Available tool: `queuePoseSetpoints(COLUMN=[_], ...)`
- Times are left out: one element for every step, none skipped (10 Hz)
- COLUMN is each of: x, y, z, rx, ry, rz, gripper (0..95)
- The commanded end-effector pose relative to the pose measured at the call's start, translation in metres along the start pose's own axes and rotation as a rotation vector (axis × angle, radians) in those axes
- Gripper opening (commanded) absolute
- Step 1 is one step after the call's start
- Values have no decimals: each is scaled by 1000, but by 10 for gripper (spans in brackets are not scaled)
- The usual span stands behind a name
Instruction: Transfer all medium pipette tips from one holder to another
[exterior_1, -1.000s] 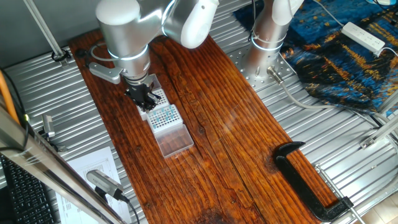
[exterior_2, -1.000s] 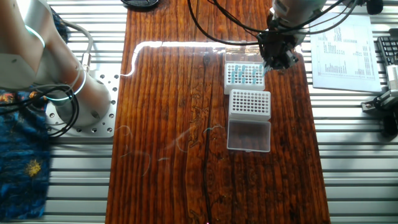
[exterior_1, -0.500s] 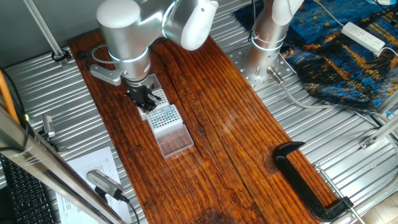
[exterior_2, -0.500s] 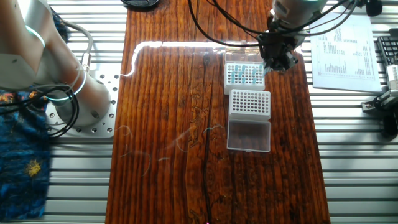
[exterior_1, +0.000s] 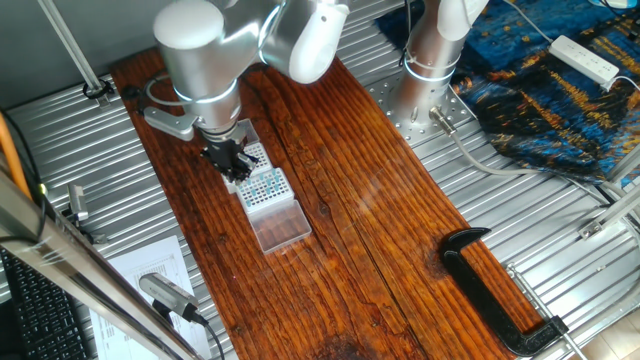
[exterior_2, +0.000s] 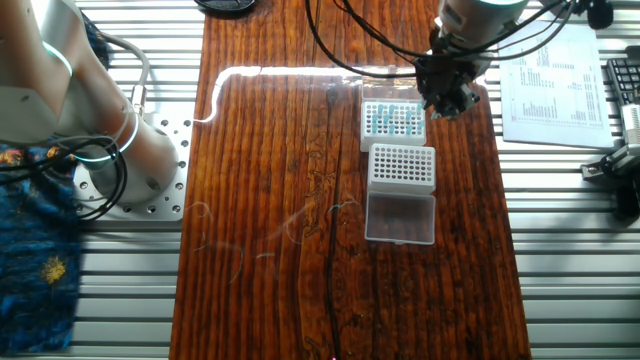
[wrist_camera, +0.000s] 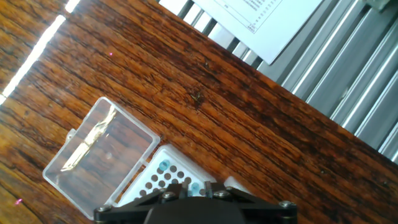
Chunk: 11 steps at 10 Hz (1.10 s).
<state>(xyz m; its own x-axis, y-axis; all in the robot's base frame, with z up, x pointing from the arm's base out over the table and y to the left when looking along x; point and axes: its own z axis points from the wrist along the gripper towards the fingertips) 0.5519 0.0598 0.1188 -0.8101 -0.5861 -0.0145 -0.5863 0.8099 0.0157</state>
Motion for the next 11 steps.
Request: queuePoseSetpoints(x=[1,1,1,3,6,9,19,21,38,48,53], y=[0,0,0,-1,-3,-5,-11,-13,-27,-33,-36], z=[-1,-2,-5,-10,-18,-25,-36,-38,-48,-54,-57], rx=[1,1,2,-1,-3,-4,-7,-8,-10,-3,3], ry=[1,1,1,5,5,8,13,13,7,12,15], rz=[1,2,9,25,59,85,138,148,183,223,249], gripper=[190,190,190,0,0,0,0,0,0,0,0])
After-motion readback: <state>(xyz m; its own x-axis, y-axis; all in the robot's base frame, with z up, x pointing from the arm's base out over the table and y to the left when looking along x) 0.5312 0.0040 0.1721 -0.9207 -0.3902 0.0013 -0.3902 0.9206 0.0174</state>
